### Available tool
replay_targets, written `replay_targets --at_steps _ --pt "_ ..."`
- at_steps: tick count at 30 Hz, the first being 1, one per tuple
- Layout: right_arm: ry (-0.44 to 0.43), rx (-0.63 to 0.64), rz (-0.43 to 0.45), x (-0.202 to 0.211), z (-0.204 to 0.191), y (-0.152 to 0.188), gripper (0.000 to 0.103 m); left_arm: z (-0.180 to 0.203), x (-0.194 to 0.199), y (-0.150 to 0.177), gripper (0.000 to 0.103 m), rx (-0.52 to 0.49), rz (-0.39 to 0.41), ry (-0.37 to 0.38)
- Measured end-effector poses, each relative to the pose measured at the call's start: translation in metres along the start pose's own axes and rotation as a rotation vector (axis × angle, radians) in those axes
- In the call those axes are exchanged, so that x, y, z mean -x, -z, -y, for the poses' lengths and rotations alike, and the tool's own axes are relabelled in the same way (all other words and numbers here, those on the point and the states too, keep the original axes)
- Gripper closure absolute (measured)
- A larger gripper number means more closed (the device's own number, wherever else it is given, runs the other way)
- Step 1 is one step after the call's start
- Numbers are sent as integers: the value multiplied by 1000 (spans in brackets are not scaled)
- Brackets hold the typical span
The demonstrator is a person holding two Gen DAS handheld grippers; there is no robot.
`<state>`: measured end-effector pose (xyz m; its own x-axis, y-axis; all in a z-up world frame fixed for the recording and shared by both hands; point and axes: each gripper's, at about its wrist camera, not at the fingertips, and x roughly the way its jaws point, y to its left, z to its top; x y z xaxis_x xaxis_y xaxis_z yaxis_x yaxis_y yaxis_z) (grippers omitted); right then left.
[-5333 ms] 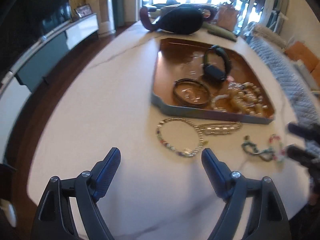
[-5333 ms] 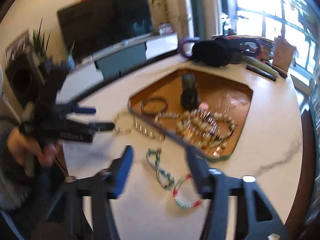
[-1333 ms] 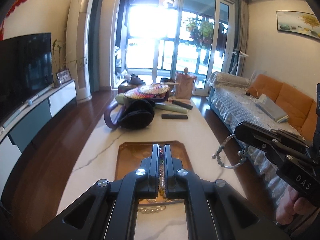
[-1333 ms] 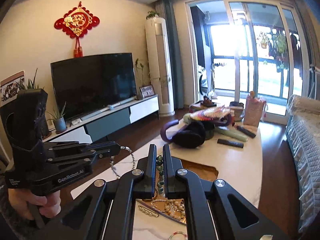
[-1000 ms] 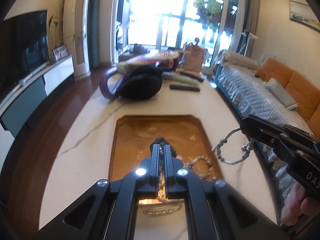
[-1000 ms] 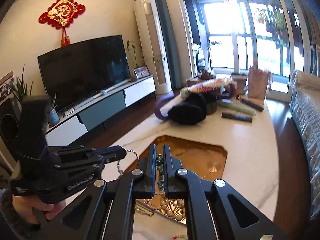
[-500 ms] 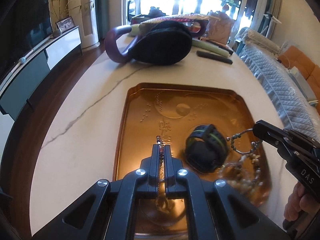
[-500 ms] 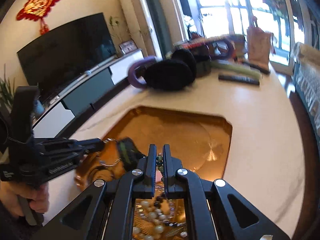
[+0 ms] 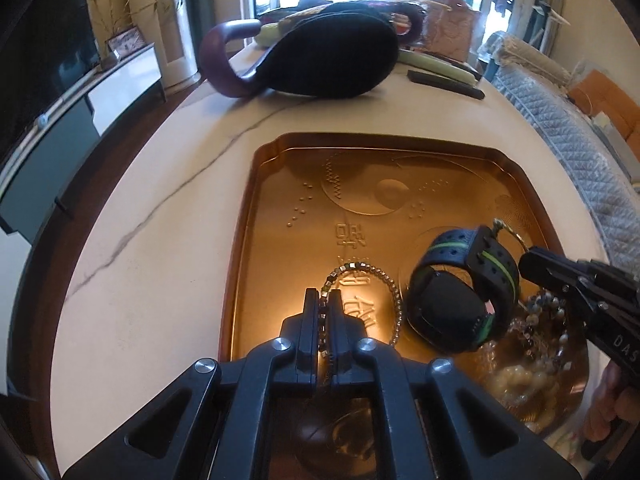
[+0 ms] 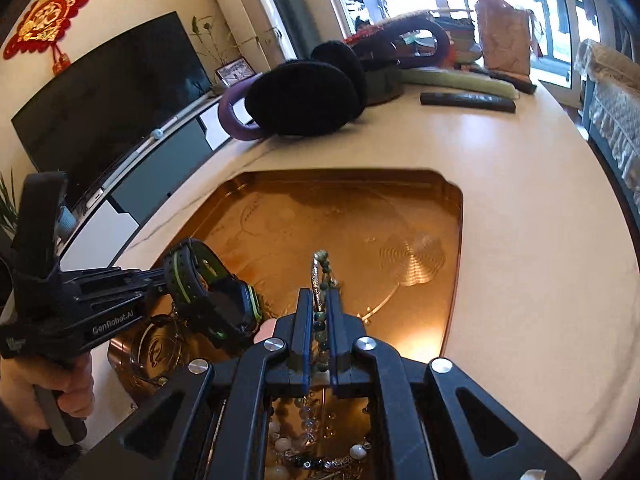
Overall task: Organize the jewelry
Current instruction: 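Open both grippers to release the bracelets into the tray, then grasp the pearl brooch pin with the left gripper while the right gripper grasps the pink-green bead bracelet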
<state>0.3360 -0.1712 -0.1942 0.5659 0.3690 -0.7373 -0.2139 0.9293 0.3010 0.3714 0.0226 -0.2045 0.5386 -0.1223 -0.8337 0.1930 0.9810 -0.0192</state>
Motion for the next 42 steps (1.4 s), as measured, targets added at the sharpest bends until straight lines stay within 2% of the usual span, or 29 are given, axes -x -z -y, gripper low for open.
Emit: replay_targets --at_steps 1,2,3,4,6,11,15,20,24,27,30,35,37,39,42 --pt "-8 -8 12 5 0 0 70 3 1 0 92 -17 2 -32" --pt "-14 -10 27 10 -1 0 47 6 5 1 85 -29 8 -61" --pt "-17 -11 50 18 -2 0 29 8 9 1 62 -29 12 -63" --pt "-15 -2 73 27 -4 0 26 9 14 3 37 -25 21 -60" --pt "-17 16 84 37 -8 1 26 11 27 6 25 -18 62 -72" --pt "-22 31 94 67 -9 15 24 22 59 17 23 -2 107 -74" --pt "21 36 103 93 0 23 24 33 90 28 21 9 125 -49" --pt "30 -47 132 129 19 33 24 45 128 41 20 35 124 25" --pt "27 -70 160 150 20 40 24 40 164 46 18 37 181 -4" --pt "16 -33 155 156 13 48 24 29 180 53 16 71 193 13" --pt "42 47 148 164 -2 67 24 18 182 63 14 117 192 29" --pt "91 132 145 175 -15 98 24 16 160 93 14 63 179 -12" --pt "73 128 136 177 -14 108 26 16 146 103 14 46 143 -10" --pt "91 154 118 174 -15 114 28 17 130 111 14 36 78 12" --pt "88 212 69 161 -21 118 40 21 111 116 15 23 4 64"
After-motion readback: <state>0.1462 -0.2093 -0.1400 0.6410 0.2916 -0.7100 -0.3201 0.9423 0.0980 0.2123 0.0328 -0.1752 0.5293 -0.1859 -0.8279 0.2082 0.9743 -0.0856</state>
